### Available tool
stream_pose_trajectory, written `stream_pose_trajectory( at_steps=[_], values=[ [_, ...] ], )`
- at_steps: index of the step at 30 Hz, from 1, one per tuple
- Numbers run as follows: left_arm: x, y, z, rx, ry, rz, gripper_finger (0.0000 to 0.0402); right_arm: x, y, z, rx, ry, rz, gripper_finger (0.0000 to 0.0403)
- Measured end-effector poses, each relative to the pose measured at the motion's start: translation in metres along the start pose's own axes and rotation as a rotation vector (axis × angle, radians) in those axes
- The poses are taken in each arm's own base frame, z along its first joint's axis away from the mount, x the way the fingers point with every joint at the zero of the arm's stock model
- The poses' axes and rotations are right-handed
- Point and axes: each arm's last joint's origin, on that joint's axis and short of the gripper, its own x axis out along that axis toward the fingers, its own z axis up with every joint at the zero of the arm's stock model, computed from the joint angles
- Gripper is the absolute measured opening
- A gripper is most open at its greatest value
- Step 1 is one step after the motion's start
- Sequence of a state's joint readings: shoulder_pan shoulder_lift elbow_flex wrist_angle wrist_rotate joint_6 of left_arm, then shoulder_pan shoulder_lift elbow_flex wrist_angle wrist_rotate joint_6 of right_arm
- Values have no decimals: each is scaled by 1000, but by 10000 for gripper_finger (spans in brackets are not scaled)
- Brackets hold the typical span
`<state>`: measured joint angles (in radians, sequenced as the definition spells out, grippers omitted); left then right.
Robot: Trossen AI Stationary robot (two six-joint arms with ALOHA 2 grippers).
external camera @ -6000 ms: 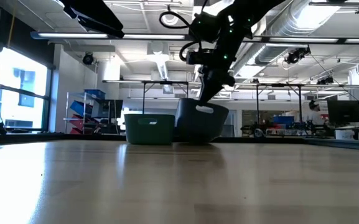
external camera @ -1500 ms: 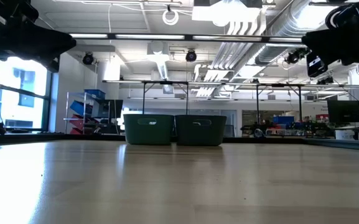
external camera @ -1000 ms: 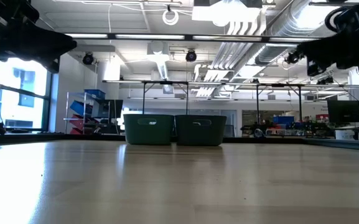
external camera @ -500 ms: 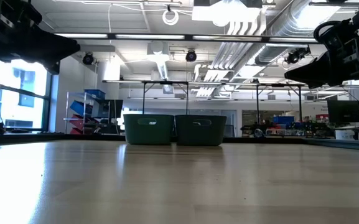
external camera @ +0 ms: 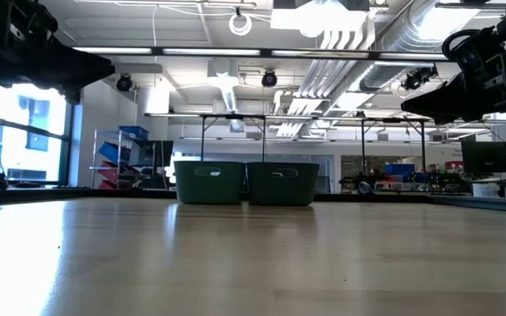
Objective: Sort batteries
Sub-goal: Return to Home Position
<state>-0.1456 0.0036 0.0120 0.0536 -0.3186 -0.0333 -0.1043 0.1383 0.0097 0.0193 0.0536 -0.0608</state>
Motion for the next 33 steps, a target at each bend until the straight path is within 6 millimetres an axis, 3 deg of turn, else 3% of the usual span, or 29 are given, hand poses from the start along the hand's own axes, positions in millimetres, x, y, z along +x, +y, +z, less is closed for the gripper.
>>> stream_pose_trajectory(
  at_steps=[33],
  values=[
    [-1, -6, -1, 25, 9, -41, 58, 0, 0, 0, 0, 0, 0, 32]
  ],
)
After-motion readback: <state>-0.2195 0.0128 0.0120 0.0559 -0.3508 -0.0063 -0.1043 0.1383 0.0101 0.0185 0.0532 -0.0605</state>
